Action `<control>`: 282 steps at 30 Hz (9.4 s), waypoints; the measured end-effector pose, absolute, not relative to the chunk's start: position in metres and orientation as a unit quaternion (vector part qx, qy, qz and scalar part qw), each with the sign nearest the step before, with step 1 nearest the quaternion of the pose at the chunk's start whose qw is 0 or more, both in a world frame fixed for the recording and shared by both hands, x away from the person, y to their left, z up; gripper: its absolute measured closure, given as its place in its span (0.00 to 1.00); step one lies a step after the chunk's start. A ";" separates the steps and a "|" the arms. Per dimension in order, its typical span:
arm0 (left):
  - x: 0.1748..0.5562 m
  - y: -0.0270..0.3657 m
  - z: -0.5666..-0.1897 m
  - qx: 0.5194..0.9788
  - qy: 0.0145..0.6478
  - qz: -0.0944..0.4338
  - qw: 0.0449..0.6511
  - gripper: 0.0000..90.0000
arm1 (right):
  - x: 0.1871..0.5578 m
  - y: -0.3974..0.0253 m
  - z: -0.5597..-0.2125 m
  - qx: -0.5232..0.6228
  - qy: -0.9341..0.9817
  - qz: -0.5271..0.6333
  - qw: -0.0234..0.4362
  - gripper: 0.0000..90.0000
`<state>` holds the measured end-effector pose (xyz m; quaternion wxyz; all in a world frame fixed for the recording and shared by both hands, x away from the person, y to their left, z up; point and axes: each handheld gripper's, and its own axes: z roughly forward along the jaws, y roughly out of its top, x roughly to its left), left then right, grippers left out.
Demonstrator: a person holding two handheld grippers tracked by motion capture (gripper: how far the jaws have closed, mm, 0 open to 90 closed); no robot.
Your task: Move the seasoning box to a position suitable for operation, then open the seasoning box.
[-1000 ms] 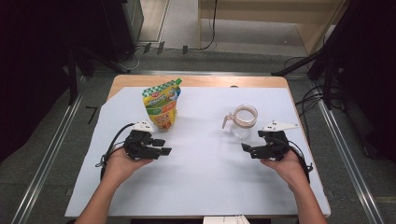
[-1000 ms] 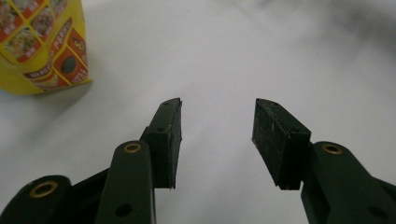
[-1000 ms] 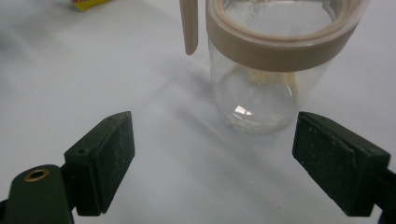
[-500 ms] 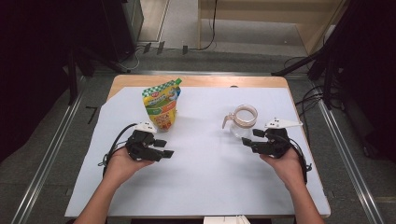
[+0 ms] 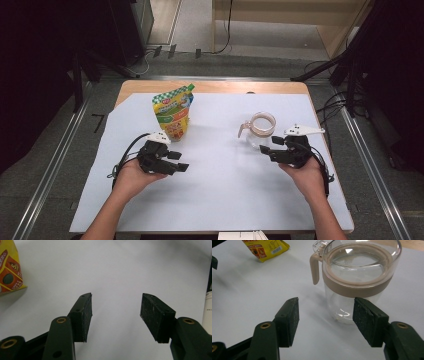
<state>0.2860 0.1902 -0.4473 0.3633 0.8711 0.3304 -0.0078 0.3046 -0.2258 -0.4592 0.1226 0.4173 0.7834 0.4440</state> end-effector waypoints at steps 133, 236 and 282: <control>0.288 0.193 -0.447 0.864 0.335 -0.011 0.377 0.46 | 0.280 -0.095 -0.499 0.280 0.816 0.493 0.114 0.13; 0.257 0.095 -0.459 0.884 0.245 -0.096 0.387 1.00 | 0.274 -0.149 -0.470 0.354 0.817 0.446 0.092 1.00; 0.276 0.151 -0.445 0.868 0.267 -0.021 0.417 0.49 | 0.197 -0.099 -0.476 0.281 0.859 0.427 0.037 1.00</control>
